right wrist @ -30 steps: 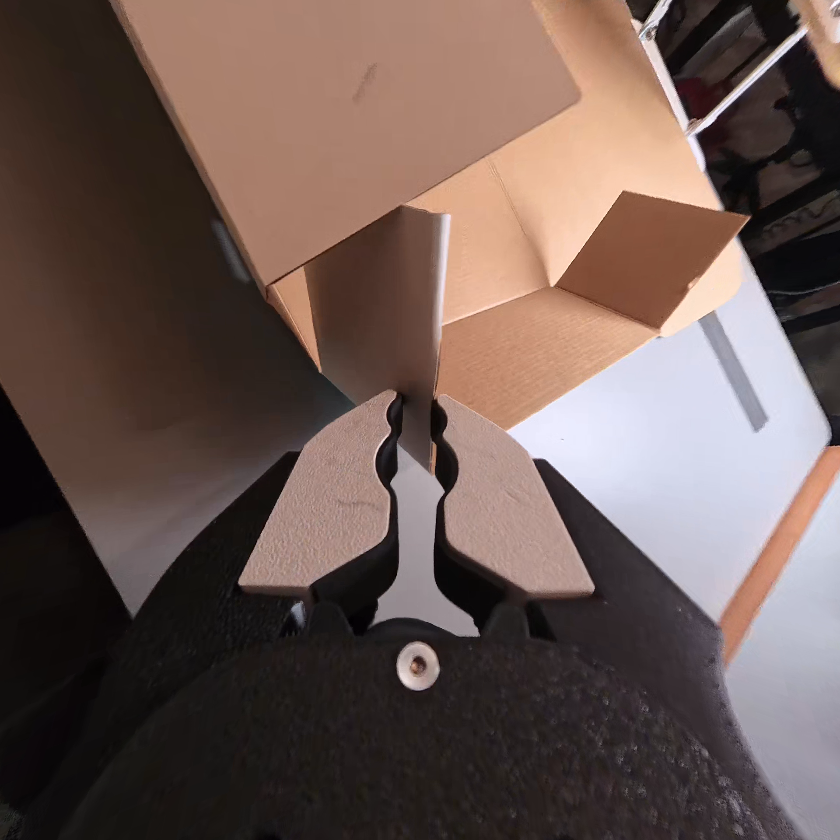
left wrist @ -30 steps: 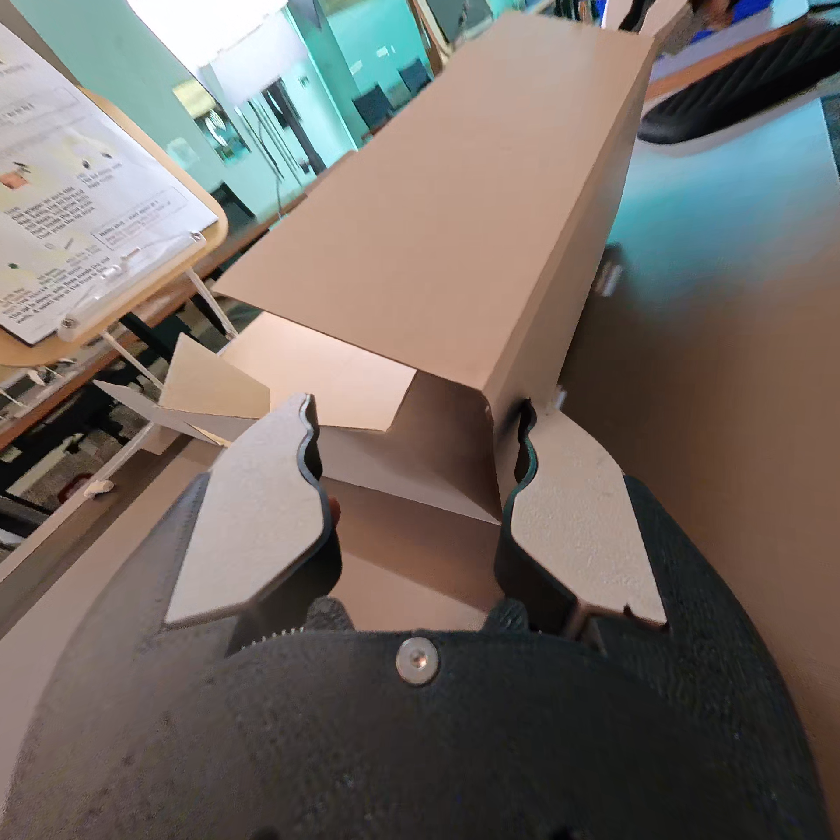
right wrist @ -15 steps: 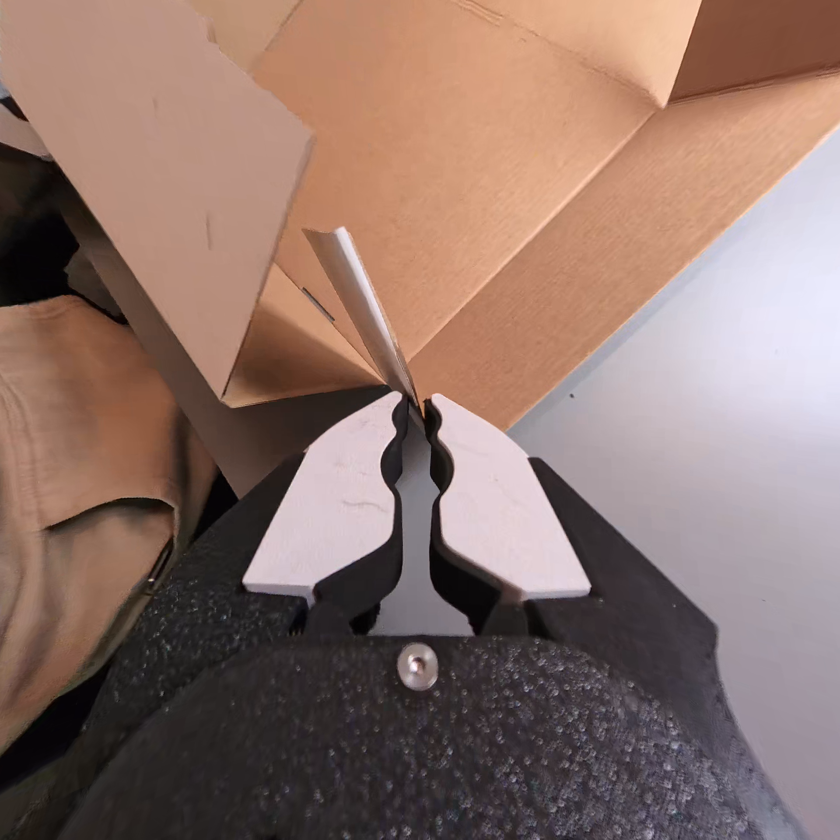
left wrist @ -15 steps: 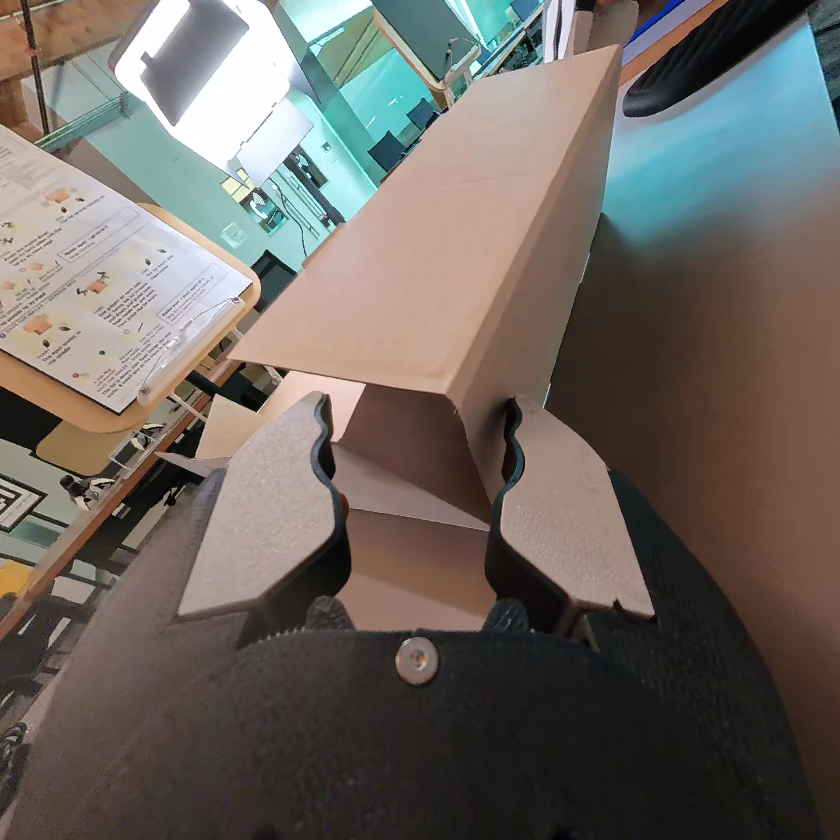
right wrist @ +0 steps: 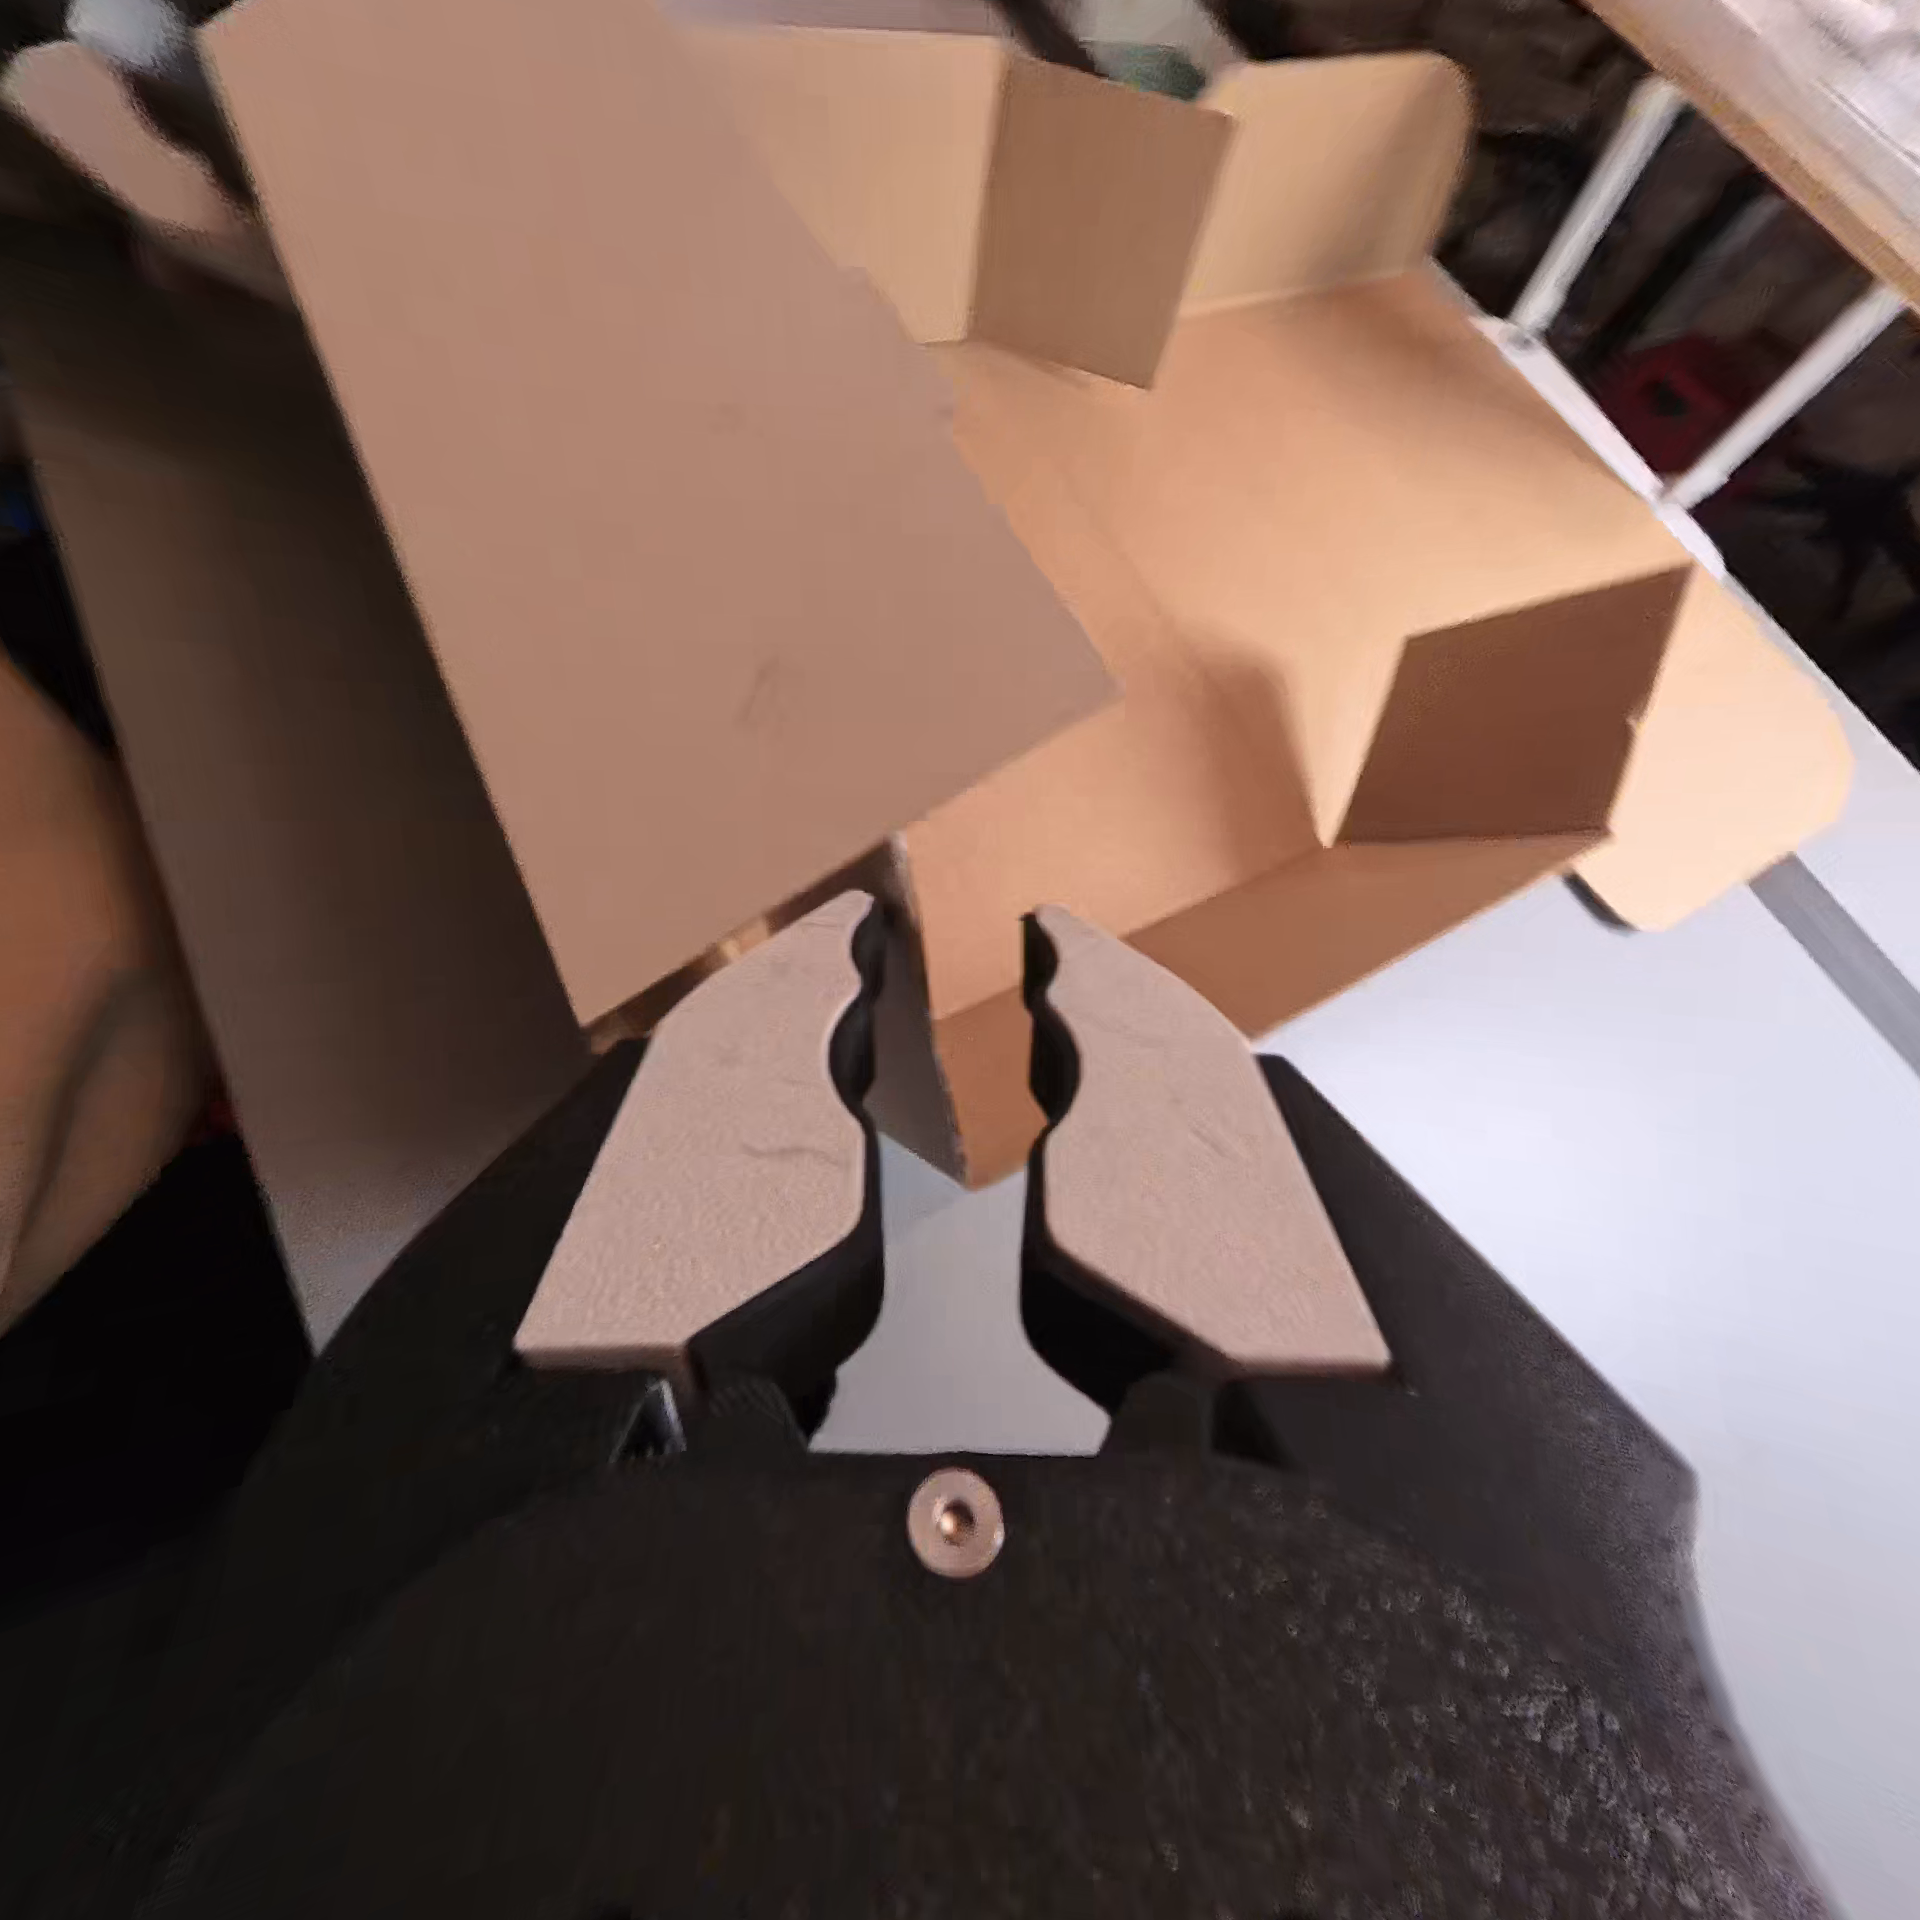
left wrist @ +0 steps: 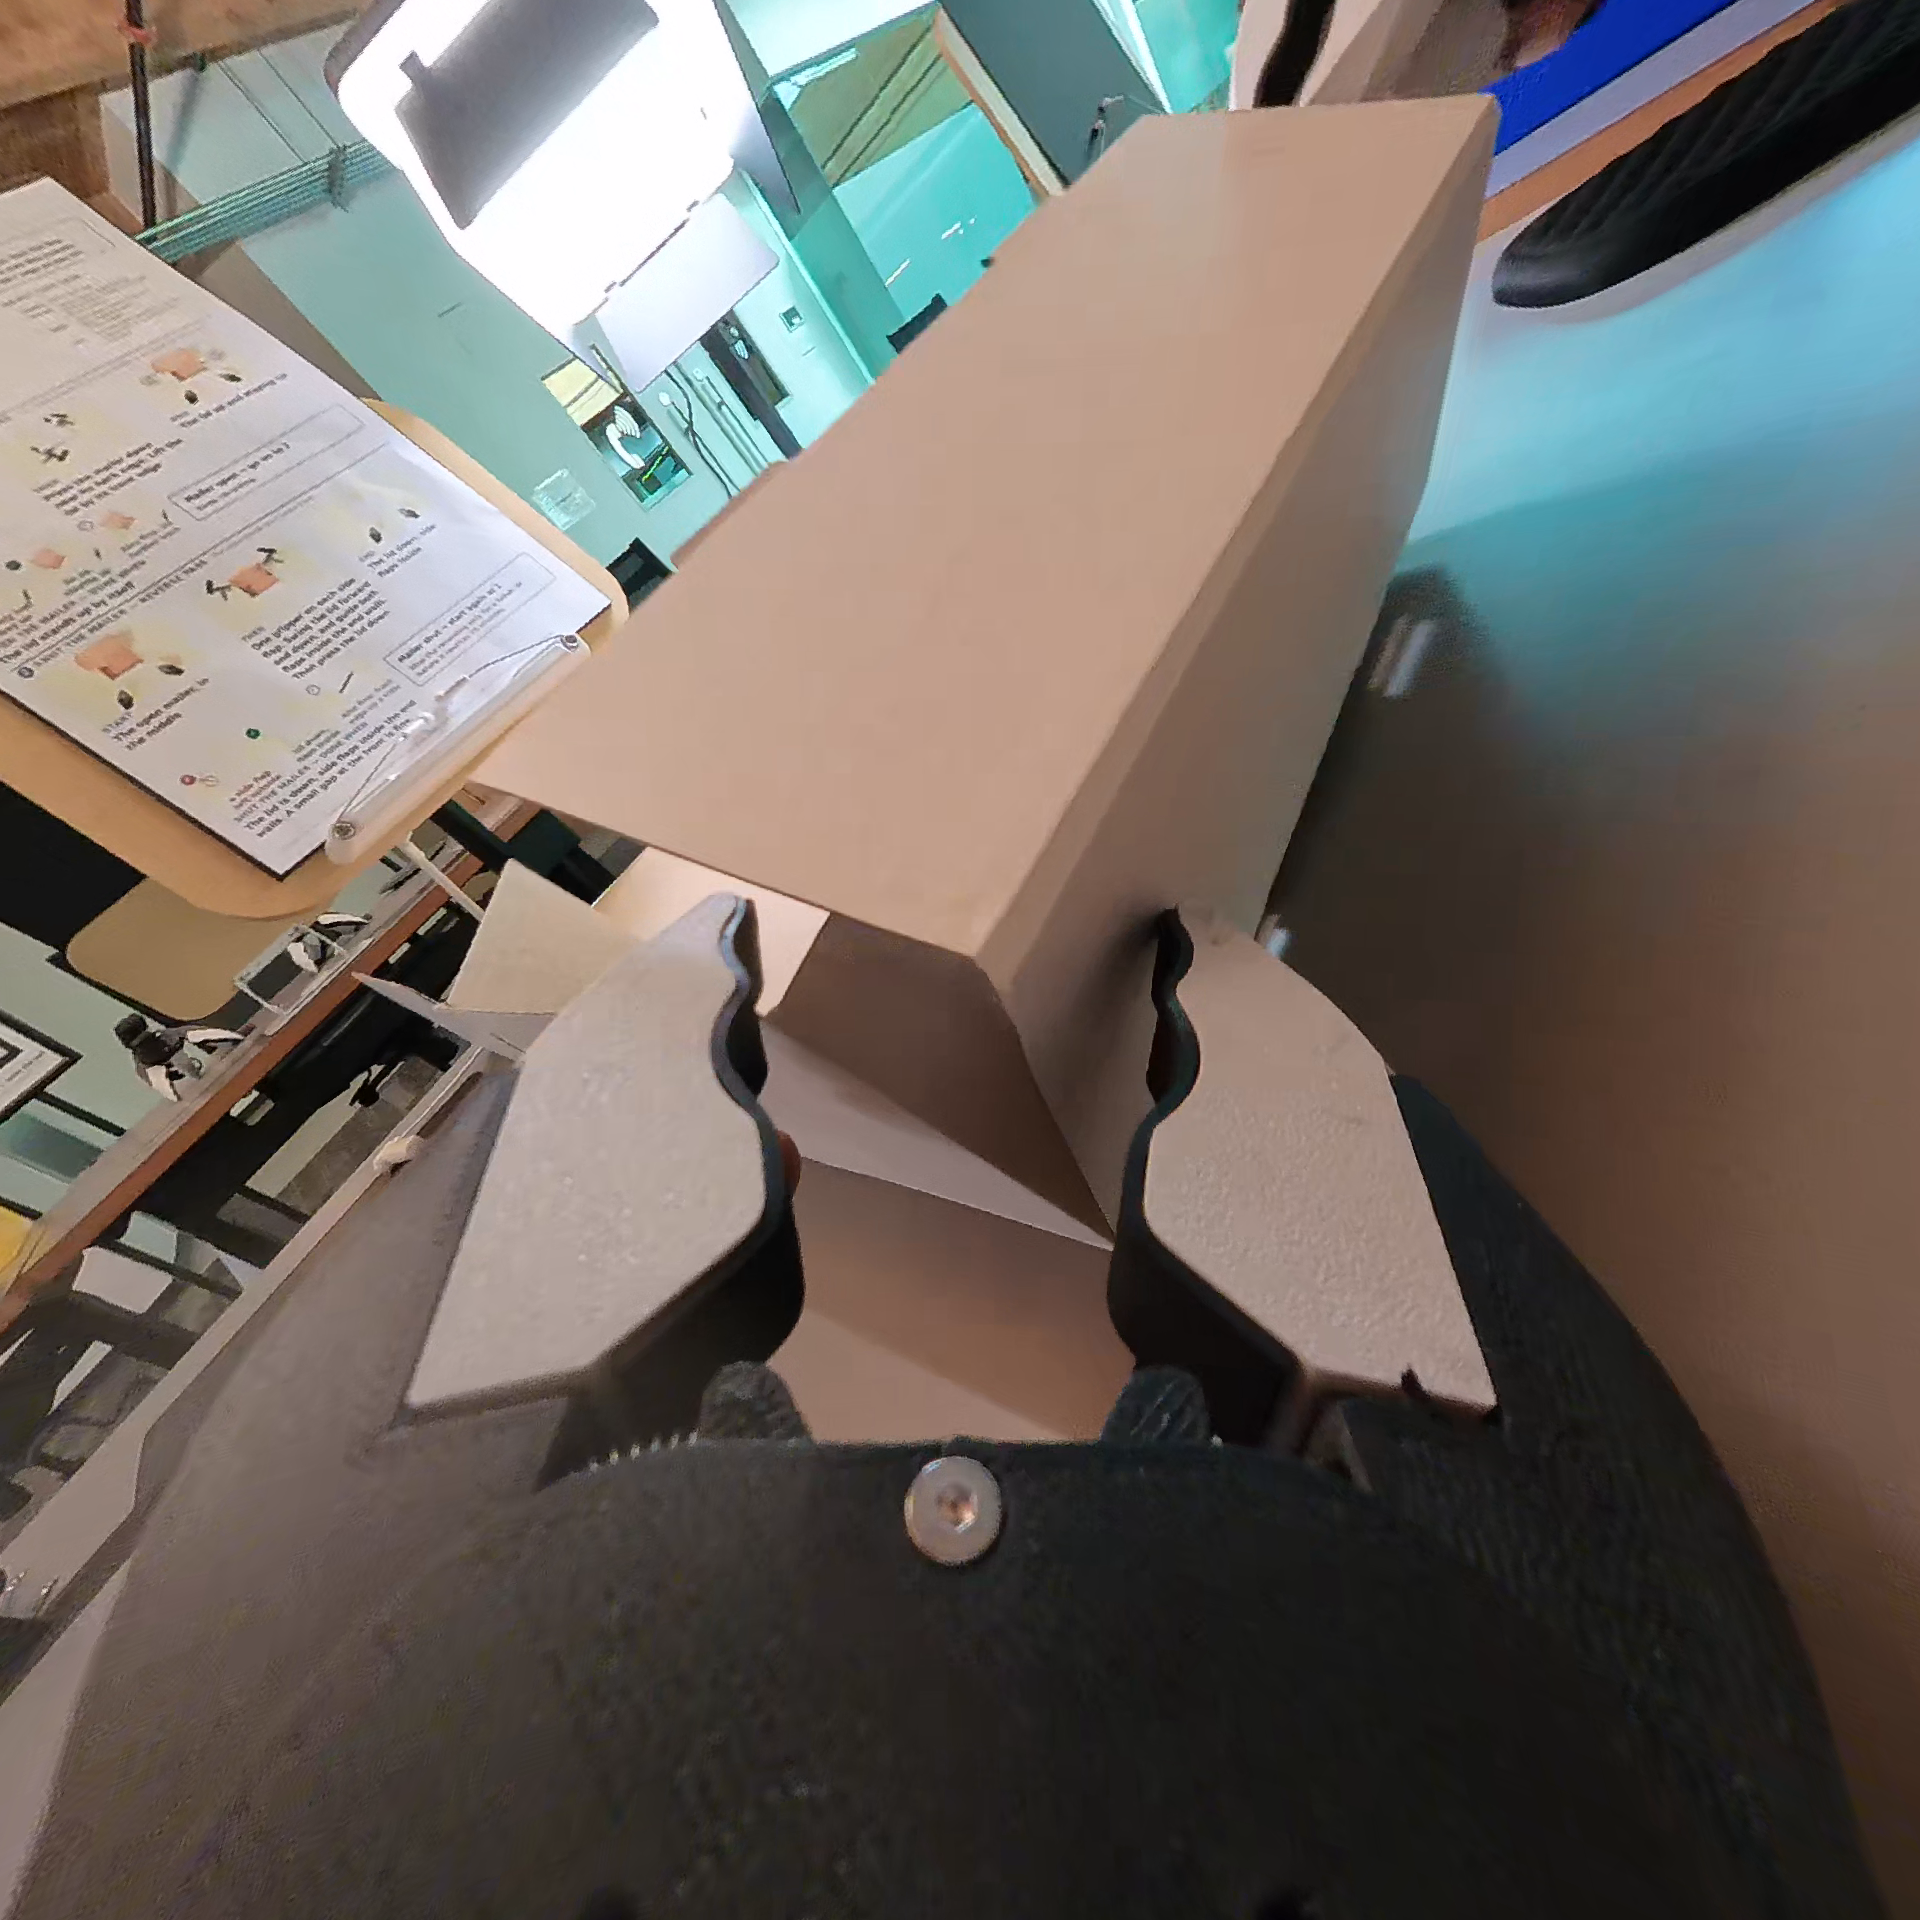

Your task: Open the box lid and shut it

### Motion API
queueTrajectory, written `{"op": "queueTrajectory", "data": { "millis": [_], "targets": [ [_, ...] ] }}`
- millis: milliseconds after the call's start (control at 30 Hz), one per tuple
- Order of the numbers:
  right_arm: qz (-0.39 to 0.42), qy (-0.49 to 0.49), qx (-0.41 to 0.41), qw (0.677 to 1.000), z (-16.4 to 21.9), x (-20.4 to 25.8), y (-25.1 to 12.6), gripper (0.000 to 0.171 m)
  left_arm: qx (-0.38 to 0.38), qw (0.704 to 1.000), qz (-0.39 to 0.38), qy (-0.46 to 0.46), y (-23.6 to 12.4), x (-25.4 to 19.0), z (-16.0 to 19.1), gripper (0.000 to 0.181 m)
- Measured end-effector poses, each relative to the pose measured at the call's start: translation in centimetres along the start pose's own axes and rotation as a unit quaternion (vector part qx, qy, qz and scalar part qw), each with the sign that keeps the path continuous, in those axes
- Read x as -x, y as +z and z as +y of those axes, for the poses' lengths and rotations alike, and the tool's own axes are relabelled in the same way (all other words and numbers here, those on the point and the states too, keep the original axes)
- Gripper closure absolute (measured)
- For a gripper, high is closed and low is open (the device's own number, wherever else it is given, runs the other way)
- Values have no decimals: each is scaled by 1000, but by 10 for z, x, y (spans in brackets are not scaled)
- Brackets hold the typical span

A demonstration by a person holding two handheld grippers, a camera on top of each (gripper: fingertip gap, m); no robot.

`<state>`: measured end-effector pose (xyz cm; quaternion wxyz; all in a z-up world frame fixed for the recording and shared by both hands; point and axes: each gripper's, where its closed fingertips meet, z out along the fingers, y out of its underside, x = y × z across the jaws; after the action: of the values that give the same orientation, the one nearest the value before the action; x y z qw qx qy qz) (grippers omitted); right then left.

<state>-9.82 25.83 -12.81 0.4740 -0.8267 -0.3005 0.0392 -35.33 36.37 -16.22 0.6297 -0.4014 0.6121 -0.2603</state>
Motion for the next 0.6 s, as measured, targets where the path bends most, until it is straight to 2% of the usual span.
{"op": "queueTrajectory", "data": {
  "millis": [33,167,233,267,367,433,533,600],
  "targets": [
    [29,25,-9,999,7,-8,-1,131,2,1000,-2,0,0,0,0,108],
    [161,116,-76,977,30,-37,-11,83,1,1000,-2,-5,1,0,0,109],
    [186,178,-71,964,45,-41,-12,69,1,1000,-1,-6,1,0,0,110],
    [170,220,-63,959,53,-38,-9,66,1,1000,-1,-7,1,0,0,110],
    [72,354,-23,932,75,-17,11,68,0,1000,-1,-8,1,0,0,110],
    [-22,397,-39,917,67,2,20,91,1,1000,-2,-10,1,0,0,110],
    [-33,319,-119,940,40,-7,8,107,-4,999,-3,-37,-1,5,0,115],
    [-30,227,-111,967,38,-8,5,112,-8,999,4,-45,-2,5,0,115]
  ]
}}
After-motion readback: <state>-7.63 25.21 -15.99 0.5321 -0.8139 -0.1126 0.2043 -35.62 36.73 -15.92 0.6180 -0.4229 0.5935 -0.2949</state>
